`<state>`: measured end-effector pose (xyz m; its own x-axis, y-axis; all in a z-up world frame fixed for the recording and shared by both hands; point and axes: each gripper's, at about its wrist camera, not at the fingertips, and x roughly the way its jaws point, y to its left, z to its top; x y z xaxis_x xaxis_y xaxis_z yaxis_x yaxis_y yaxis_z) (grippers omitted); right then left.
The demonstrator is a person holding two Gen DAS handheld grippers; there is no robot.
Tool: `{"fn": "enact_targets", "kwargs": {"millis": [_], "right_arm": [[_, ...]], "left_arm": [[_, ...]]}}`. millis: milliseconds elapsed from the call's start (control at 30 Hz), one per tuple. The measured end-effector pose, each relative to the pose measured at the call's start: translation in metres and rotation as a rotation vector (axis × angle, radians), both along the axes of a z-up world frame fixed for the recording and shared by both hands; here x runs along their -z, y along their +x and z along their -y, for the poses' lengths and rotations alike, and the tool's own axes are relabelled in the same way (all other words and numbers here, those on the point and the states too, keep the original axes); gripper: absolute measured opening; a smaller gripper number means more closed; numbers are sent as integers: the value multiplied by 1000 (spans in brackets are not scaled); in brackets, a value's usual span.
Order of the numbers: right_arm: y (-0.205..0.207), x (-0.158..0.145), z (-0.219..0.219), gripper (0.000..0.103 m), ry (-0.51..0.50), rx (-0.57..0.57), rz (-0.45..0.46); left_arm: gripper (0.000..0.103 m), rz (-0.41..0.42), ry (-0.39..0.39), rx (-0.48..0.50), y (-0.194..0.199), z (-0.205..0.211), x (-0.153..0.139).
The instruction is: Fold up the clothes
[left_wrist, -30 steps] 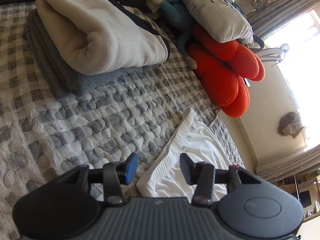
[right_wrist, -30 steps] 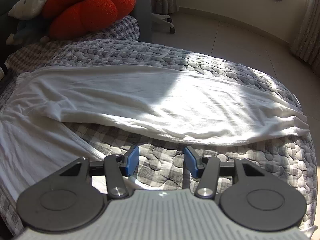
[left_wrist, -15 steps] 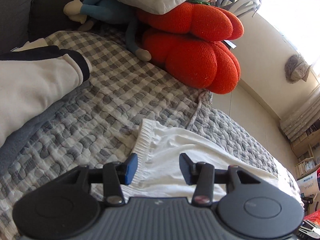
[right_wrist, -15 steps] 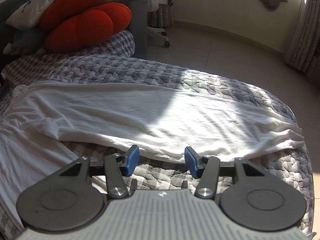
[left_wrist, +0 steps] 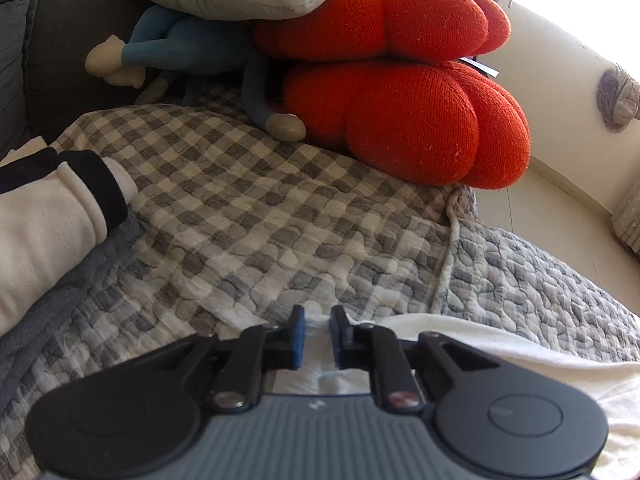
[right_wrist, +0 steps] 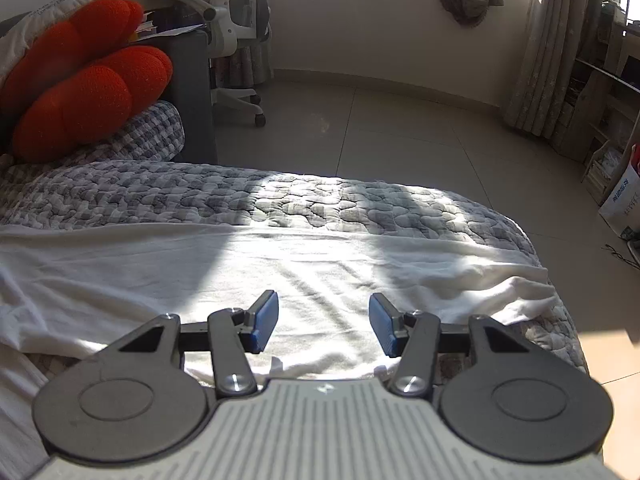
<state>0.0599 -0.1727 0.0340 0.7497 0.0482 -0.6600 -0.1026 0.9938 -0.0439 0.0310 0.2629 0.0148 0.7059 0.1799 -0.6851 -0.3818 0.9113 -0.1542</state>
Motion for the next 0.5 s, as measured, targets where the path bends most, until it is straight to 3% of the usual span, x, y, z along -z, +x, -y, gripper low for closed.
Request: {"fn": "enact_targets", "kwargs": {"millis": [200, 333, 400, 500], "right_arm": [[16, -4, -16, 54, 34, -29, 24], [21, -6, -30, 54, -2, -64, 37], [25, -6, -31, 54, 14, -84, 26], [32, -3, -35, 57, 47, -137, -14]], "left_arm": [[0, 22, 13, 24, 1, 0, -2], [0, 16, -21, 1, 0, -4, -2], [0, 18, -50, -13, -1, -8, -3], [0, 10, -32, -16, 0, -5, -3]]}}
